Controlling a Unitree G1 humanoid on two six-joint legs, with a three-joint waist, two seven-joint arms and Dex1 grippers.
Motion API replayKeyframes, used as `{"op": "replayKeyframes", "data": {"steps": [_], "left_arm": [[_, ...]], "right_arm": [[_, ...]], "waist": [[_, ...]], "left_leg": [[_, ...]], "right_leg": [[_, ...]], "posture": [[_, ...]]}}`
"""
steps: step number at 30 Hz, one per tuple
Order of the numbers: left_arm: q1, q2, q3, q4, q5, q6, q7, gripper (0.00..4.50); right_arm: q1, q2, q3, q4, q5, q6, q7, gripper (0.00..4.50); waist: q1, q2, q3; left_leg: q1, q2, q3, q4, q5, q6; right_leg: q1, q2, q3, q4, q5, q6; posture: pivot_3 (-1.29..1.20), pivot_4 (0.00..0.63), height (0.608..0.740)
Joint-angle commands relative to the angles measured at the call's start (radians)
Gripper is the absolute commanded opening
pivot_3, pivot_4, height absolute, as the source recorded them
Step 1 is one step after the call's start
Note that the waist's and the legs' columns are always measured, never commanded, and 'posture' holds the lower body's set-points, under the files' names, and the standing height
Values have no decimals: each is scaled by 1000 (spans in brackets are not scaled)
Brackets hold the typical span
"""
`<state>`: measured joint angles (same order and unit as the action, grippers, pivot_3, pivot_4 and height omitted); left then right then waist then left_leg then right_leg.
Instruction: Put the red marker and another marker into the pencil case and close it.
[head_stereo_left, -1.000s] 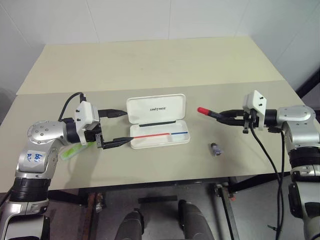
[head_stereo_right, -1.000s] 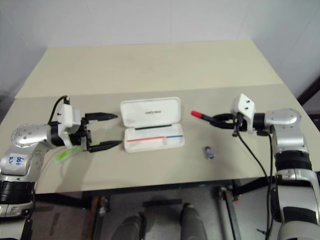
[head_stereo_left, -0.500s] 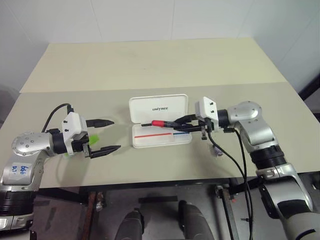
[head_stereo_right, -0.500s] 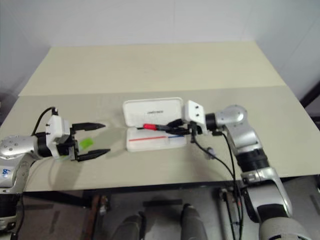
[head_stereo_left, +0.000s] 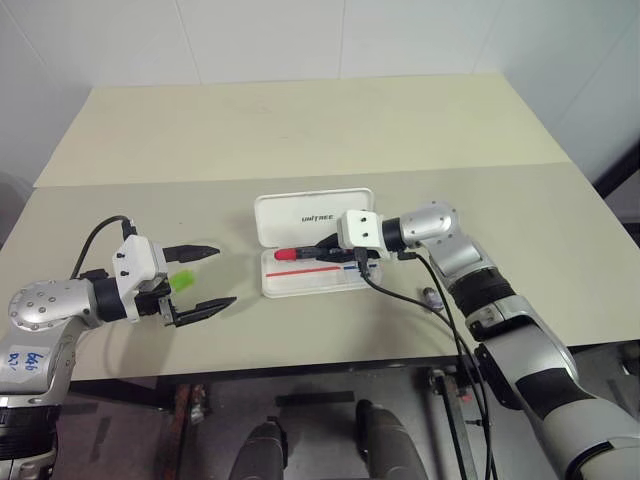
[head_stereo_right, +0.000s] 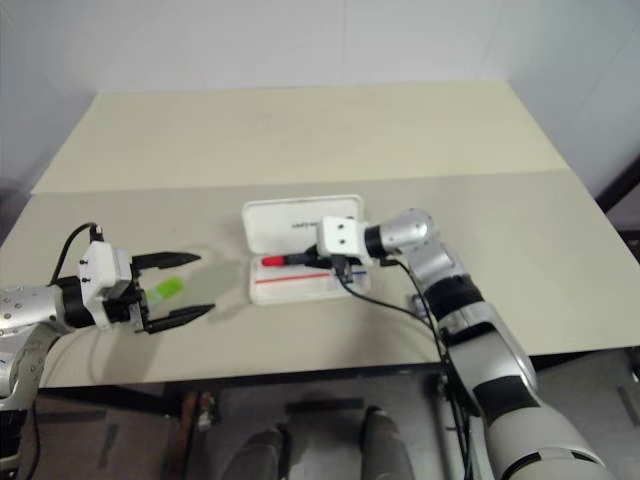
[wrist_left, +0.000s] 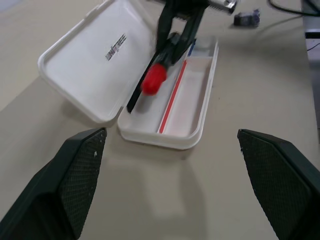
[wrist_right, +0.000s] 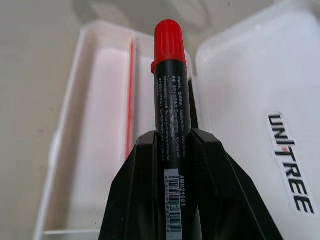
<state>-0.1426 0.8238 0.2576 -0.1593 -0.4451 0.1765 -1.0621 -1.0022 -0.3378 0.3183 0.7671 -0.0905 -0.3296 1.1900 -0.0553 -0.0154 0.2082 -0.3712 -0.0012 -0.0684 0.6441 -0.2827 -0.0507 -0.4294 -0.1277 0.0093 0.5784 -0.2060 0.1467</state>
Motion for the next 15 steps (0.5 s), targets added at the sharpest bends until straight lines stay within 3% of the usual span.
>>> {"op": "replayKeyframes", "data": {"steps": [1, 6, 10, 15], "left_arm": [[7, -2, 26, -40, -19, 5, 19, 4500], [5, -12, 13, -48, -18, 9, 30, 4500], [-23, -17, -5, -37, -13, 14, 26, 4500], [-42, -16, -17, -19, -10, 10, 15, 4500]], "right_arm": [[-34, -3, -3, 39, -16, -50, -12, 1346], [-42, -9, -20, 58, -16, -88, -24, 3108], [-27, 0, -60, -24, 55, -16, 3, 4467], [30, -28, -117, -250, 204, 205, 78, 4467]], "waist": [[0, 0, 0], [-1, 0, 0], [-2, 0, 0], [1, 0, 0]], "left_leg": [[0, 0, 0, 0, 0, 0], [0, 0, 0, 0, 0, 0], [0, 0, 0, 0, 0, 0], [0, 0, 0, 0, 0, 0]], "right_leg": [[0, 0, 0, 0, 0, 0], [0, 0, 0, 0, 0, 0], [0, 0, 0, 0, 0, 0], [0, 0, 0, 1, 0, 0]], "posture": [[0, 150, 740], [0, 150, 740], [0, 150, 740], [0, 150, 740]]}}
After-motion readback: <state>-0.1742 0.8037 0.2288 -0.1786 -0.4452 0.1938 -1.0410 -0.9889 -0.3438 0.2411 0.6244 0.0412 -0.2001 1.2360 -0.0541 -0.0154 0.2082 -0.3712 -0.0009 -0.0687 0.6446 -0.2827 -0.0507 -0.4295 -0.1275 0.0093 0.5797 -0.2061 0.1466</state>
